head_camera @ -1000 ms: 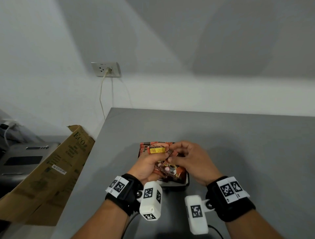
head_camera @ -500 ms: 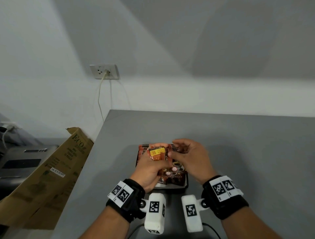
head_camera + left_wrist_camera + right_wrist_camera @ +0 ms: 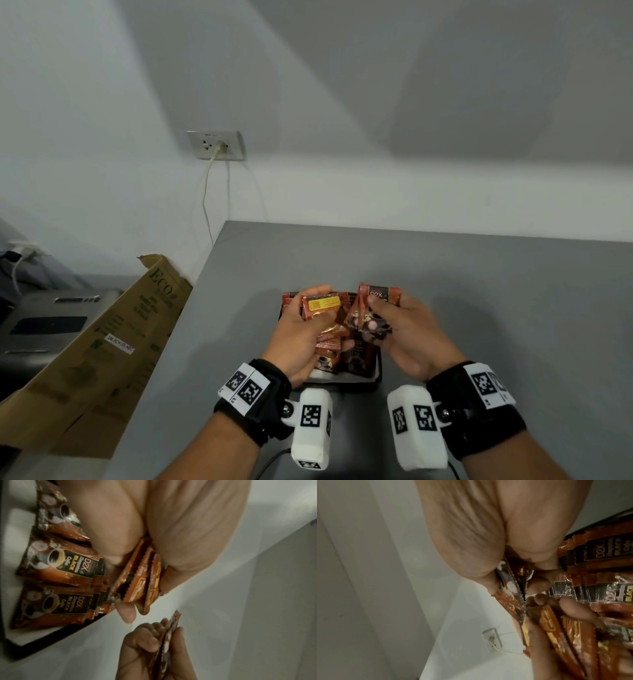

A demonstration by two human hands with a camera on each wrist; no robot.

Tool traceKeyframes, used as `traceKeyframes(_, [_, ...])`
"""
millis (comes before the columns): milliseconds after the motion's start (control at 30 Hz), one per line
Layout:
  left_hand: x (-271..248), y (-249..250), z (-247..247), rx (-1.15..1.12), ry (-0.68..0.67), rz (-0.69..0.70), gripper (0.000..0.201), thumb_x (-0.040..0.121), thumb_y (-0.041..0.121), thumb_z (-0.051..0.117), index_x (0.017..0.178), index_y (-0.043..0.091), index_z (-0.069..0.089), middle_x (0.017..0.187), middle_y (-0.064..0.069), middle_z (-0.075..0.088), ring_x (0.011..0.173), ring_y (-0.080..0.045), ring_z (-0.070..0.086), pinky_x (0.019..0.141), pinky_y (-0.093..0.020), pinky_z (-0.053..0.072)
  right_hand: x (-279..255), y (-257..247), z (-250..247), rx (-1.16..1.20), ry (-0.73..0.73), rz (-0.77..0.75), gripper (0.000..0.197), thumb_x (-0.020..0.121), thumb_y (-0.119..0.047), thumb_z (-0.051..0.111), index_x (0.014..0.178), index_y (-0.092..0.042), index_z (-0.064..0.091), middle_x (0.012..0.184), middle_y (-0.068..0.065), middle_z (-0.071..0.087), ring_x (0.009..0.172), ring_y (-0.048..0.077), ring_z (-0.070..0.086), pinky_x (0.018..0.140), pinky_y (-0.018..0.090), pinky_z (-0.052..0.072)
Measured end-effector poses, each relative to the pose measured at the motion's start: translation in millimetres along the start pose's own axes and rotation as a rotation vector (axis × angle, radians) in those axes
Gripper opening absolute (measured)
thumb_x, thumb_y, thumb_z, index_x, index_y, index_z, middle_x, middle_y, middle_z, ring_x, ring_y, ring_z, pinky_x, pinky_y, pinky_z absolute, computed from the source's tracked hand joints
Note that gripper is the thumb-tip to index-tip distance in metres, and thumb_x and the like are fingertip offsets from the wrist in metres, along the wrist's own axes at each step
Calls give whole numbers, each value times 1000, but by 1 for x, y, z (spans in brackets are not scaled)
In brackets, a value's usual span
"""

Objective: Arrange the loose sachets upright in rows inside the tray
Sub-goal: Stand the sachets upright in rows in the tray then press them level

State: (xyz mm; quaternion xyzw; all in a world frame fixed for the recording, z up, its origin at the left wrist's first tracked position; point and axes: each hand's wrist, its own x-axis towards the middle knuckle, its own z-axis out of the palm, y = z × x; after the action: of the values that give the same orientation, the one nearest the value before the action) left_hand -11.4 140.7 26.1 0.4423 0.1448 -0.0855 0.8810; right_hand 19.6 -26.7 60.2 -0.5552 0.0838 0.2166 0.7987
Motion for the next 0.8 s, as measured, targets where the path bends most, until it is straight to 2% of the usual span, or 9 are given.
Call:
traceKeyframes(100, [2, -4, 1, 50, -10, 27, 37, 87, -12, 62, 116, 12, 59, 110, -26, 67, 82, -39, 68, 58, -41, 60, 0, 2, 2, 43, -42, 8, 22, 97, -3, 57, 116, 5, 63, 103, 23, 74, 88, 29, 72, 76, 37, 58])
traceKeyframes(267, [7, -13, 1, 201, 5, 161, 50, 76, -23, 67, 116, 6, 58, 114, -25, 68, 102, -34, 67, 86, -45, 57, 4, 12, 8, -68, -80, 30, 25, 95, -2, 61, 117, 10, 63, 110, 29, 70, 95, 33, 69, 85, 41, 57])
traceKeyframes(400, [3, -5, -3, 59, 28, -34, 40, 84, 12, 75, 120, 6, 58, 103, -22, 66, 73, -27, 65, 51, -31, 51, 4, 3, 3, -254, 9, -157, 9, 96, -8, 62, 103, -3, 66, 89, 12, 75, 78, 24, 69, 68, 32, 57])
traceKeyframes(500, [6, 3, -13, -97, 71, -202, 40, 87, 41, 71, 112, 11, 64, 90, -19, 64, 60, -25, 59, 46, -27, 47, -4, -10, -3, -737, -53, -412, 10, 95, -18, 65, 89, -26, 63, 78, -9, 69, 73, 4, 64, 68, 20, 52])
traceKeyframes(533, [8, 3, -13, -86, 83, -184, 38, 85, 35, 74, 112, 12, 63, 85, -19, 64, 57, -25, 59, 45, -26, 47, -8, -11, -2, -872, -121, -438, 12, 95, -19, 65, 88, -28, 62, 77, -13, 65, 70, -2, 59, 65, 13, 47])
traceKeyframes(600, [10, 4, -11, -28, 149, -37, 46, 79, 1, 75, 120, 7, 55, 84, -21, 64, 55, -25, 61, 44, -28, 50, -11, -9, -4, -1011, -210, -426, 13, 94, -19, 67, 90, -31, 62, 80, -19, 63, 74, -6, 58, 66, 8, 41])
traceKeyframes(667, [11, 7, -13, 26, 217, 106, 61, 74, -23, 66, 123, 8, 50, 94, -24, 66, 71, -28, 68, 57, -35, 57, -11, -4, -9, -955, -204, -369, 16, 93, -14, 68, 93, -30, 64, 86, -14, 69, 80, -5, 62, 71, 10, 45])
traceKeyframes(733, [11, 10, -15, 117, 224, 207, 66, 71, -26, 67, 123, 12, 50, 101, -22, 68, 87, -29, 70, 71, -40, 58, -11, -4, -12, -588, -128, -248, 17, 94, -4, 64, 103, -20, 64, 90, -1, 75, 81, 12, 69, 68, 23, 53])
traceKeyframes(800, [8, 9, -13, 183, 191, 260, 65, 70, -24, 72, 120, 12, 53, 97, -18, 69, 87, -26, 69, 72, -35, 58, -8, -3, -9, -187, -79, -112, 24, 94, 5, 59, 113, -9, 59, 95, 8, 75, 81, 19, 71, 64, 27, 55])
